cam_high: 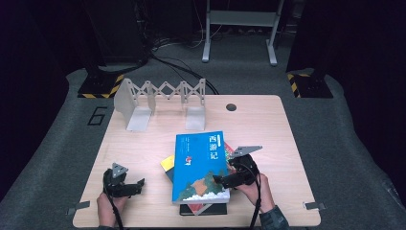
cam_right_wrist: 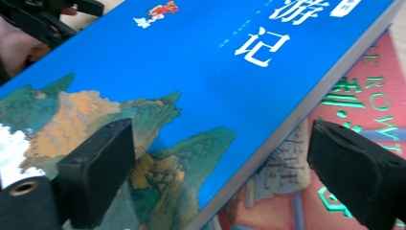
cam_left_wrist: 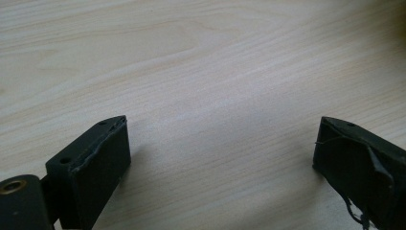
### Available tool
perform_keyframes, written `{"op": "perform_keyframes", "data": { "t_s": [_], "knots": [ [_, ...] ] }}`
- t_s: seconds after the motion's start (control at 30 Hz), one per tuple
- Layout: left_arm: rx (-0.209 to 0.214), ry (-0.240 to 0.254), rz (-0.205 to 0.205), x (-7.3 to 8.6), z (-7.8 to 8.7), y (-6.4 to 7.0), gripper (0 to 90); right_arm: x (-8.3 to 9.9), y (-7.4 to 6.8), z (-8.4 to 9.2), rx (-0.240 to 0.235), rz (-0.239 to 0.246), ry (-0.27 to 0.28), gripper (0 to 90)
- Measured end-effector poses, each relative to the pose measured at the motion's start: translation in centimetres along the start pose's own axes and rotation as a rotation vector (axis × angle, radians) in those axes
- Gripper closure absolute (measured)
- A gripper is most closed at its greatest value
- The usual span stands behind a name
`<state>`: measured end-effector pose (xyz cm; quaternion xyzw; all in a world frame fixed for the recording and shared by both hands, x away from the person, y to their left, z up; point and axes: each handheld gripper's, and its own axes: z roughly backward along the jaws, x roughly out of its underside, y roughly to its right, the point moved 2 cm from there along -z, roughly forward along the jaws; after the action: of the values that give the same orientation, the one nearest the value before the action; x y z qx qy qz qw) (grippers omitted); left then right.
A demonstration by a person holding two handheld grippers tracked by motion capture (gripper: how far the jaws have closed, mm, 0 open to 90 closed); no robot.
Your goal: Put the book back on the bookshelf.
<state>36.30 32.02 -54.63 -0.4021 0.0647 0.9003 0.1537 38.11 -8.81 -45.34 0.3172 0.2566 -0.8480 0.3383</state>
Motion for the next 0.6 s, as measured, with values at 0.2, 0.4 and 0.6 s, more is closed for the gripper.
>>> {"op": "perform_keyframes", "data": {
  "t_s": [0.2, 0.4, 0.6],
  "knots": [
    [-0.002, 0.001, 0.000, 0.00, -0.01, 0.00, 5.3, -0.06, -0.07, -0.25, -0.025, -0.004, -0.001, 13.6],
    [0.000, -0.003, 0.000, -0.01, 0.01, -0.01, 5.3, -0.20, -0.34, -0.28, -0.006, -0.019, -0.009, 14.0],
    [0.000, -0.003, 0.000, -0.02, 0.01, -0.01, 5.3, -0.30, -0.43, -0.31, 0.003, -0.016, -0.012, 14.3]
  ]
}}
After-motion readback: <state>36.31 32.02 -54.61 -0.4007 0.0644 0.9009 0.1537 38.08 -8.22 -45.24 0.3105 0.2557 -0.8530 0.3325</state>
